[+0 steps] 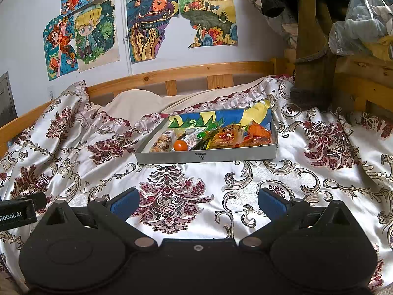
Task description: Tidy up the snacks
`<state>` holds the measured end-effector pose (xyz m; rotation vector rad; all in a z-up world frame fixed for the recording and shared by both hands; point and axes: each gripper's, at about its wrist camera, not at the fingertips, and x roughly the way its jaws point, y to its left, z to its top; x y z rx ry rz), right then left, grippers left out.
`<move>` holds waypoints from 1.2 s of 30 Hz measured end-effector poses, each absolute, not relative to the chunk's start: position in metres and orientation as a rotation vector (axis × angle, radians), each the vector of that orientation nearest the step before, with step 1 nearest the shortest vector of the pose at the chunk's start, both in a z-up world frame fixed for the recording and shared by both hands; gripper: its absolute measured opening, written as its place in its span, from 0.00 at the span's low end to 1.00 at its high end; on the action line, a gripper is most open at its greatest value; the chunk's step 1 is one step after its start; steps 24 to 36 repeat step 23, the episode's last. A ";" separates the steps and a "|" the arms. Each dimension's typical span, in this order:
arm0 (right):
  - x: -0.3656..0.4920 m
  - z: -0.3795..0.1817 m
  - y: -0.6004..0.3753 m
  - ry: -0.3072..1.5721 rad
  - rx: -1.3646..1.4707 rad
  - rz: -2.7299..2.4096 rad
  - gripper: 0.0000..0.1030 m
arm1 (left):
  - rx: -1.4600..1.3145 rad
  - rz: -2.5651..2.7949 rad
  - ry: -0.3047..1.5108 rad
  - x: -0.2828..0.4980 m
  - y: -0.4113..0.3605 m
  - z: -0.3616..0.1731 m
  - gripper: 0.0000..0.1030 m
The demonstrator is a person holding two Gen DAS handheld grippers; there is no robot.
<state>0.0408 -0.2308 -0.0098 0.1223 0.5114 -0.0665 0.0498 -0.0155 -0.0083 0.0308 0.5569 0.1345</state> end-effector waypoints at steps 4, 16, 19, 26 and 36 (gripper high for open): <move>0.041 -0.009 -0.231 0.512 0.123 -0.067 0.99 | 0.051 0.120 0.555 0.050 -0.019 -0.006 1.00; 0.041 -0.009 -0.231 0.513 0.123 -0.066 0.99 | 0.065 0.098 0.567 0.051 -0.022 -0.007 1.00; 0.041 -0.009 -0.231 0.513 0.123 -0.066 0.99 | 0.065 0.099 0.568 0.052 -0.022 -0.008 1.00; 0.041 -0.009 -0.231 0.513 0.123 -0.066 0.99 | 0.057 0.104 0.575 0.052 -0.020 -0.008 1.00; 0.041 -0.009 -0.231 0.513 0.123 -0.066 0.99 | 0.057 0.104 0.575 0.052 -0.020 -0.008 1.00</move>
